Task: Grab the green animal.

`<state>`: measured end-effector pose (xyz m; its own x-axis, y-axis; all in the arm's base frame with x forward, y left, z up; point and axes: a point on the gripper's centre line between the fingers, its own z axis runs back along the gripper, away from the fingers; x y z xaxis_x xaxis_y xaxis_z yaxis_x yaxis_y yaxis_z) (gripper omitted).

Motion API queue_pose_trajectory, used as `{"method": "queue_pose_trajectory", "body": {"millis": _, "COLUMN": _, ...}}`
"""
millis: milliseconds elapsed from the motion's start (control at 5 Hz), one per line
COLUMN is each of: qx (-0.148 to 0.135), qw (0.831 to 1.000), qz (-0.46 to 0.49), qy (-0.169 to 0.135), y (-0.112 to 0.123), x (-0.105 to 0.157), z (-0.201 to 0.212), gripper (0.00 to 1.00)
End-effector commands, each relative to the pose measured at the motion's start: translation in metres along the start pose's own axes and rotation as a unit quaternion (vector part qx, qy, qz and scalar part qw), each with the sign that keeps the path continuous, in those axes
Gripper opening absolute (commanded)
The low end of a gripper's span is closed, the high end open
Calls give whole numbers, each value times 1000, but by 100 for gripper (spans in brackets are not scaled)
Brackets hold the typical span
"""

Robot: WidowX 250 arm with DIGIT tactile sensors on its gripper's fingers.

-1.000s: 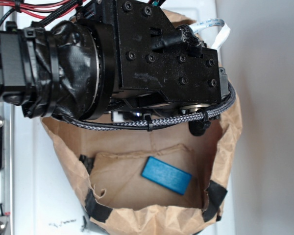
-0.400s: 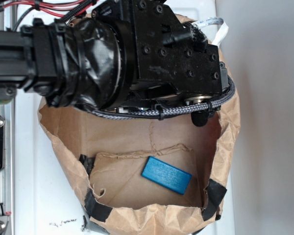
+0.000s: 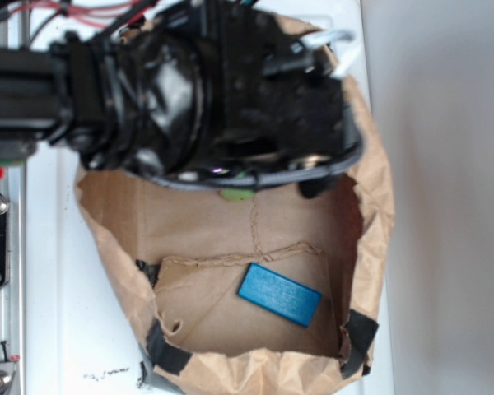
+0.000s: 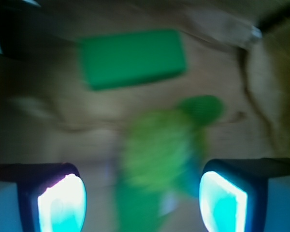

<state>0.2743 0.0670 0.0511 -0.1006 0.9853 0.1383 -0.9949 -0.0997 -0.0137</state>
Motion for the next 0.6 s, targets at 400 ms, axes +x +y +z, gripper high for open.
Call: {"method": "queue_pose_trajectory", "body": {"millis": 400, "qx": -28, "qw": 1000, "qz": 7, "qy": -12, "y": 37, "x": 6, "z": 19, "gripper": 100}}
